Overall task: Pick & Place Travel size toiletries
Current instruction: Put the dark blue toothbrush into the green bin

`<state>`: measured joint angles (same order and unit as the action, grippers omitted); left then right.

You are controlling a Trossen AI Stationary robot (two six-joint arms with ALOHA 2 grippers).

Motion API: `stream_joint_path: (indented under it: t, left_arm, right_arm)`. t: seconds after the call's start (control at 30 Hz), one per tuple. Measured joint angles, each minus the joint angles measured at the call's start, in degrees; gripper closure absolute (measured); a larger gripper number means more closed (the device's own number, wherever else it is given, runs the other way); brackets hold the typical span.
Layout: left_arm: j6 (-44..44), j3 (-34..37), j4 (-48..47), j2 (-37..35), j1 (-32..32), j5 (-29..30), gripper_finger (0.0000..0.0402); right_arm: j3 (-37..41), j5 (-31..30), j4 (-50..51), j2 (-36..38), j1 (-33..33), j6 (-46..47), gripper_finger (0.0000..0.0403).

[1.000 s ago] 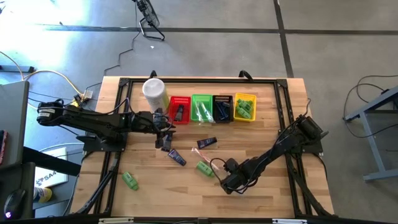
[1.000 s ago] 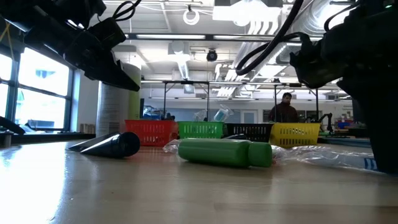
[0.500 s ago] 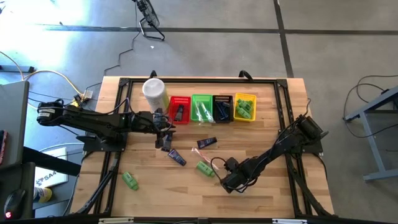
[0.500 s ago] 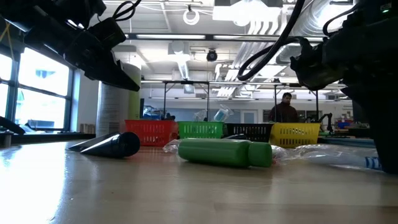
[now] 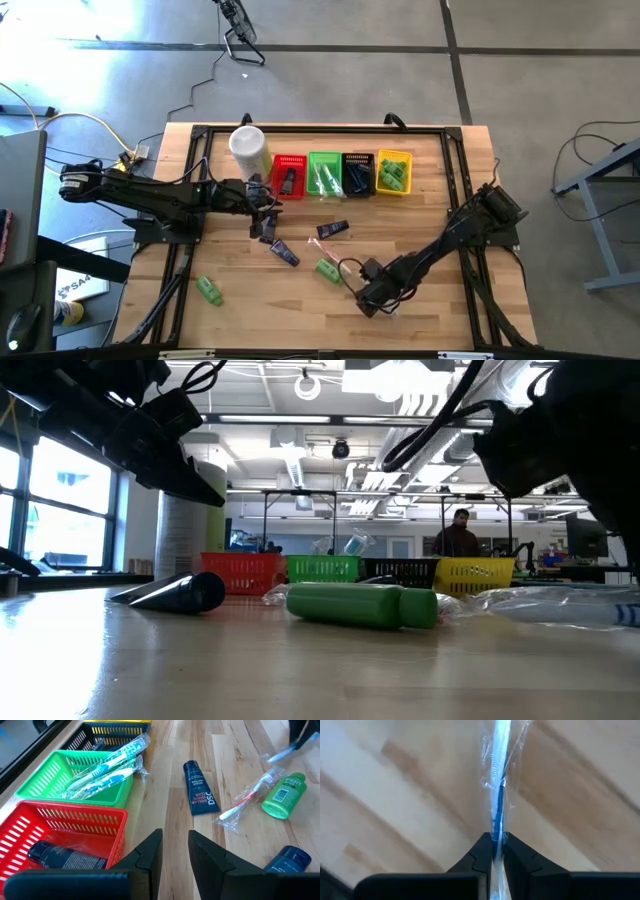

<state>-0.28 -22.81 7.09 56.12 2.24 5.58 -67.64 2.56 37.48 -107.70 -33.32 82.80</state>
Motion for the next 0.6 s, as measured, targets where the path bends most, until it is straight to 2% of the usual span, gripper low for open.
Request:
stream_joint_path:
  t: [0.33,0.6]
  left_arm:
    - [0.0,0.01,0.01,0.02,0.0,0.17,0.0313]
    - [-0.01,0.01,0.01,0.01,0.0,0.15,0.0313]
  right_arm:
    - [-0.04,1.27,-8.03,0.27,1.55,-6.5,0.0379]
    - [-0.12,-1.05,-9.14,4.86,5.05,-12.68,0.0379]
